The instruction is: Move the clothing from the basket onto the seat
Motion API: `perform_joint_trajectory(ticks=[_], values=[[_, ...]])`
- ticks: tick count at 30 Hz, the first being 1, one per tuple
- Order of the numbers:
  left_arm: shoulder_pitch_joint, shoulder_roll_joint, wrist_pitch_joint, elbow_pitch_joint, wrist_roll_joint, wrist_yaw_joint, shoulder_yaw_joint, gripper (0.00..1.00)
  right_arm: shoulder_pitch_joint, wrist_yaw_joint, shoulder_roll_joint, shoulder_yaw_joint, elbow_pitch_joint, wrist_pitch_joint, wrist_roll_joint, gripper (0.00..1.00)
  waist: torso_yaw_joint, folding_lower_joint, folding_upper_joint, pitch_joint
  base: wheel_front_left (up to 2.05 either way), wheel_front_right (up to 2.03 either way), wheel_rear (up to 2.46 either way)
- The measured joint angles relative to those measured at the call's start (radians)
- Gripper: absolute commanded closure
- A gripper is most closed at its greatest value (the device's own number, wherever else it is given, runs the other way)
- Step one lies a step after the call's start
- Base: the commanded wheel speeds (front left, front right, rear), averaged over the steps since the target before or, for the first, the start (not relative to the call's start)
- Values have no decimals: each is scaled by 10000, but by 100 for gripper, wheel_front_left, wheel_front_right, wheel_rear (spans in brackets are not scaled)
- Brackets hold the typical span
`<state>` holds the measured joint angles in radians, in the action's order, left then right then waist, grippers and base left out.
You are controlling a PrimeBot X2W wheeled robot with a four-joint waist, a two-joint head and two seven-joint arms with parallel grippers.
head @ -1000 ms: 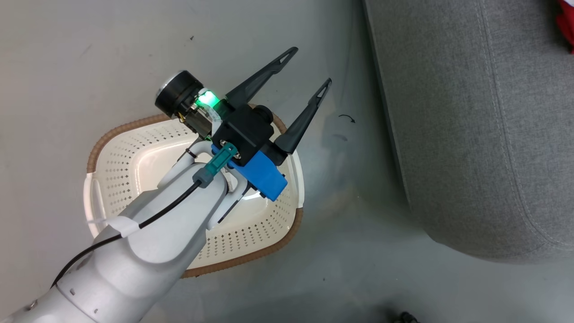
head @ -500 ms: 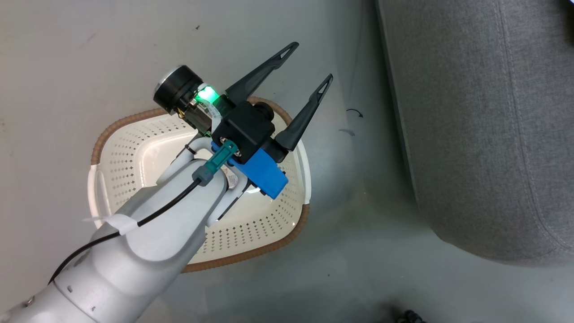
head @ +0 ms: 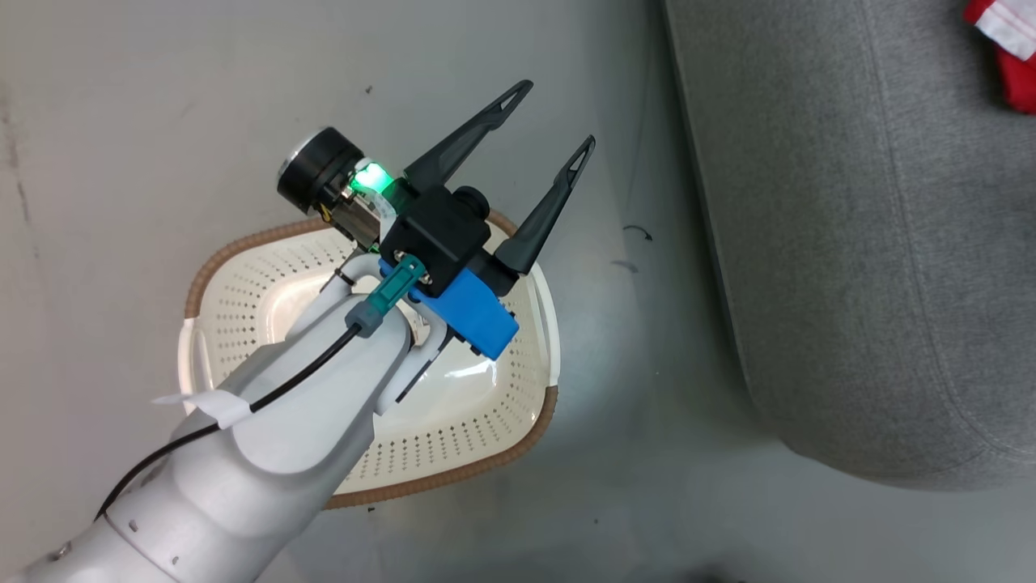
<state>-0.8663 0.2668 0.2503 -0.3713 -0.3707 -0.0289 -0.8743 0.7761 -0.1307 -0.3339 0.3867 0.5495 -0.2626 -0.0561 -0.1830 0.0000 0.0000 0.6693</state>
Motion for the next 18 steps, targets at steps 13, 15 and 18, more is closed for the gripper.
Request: perform_joint_trajectory(ticks=[13, 15, 18], values=[[1268, -286, 113, 48, -330, 276, 821, 0, -2847, 0, 395, -282, -1638, 0, -176, 0, 66, -1, 1, -1780, 0, 0, 0], [1572, -314, 113, 144, -330, 293, 1068, 0, -3201, 0, 472, -407, -1885, 0, -263, 0, 104, -1, 0, -2072, 0, 0, 0], [2059, -387, 113, 341, -330, 345, 1528, 0, -3635, 0, 663, -650, -2408, 0, -353, 0, 188, -2, 1, -2505, 0, 0, 0]])
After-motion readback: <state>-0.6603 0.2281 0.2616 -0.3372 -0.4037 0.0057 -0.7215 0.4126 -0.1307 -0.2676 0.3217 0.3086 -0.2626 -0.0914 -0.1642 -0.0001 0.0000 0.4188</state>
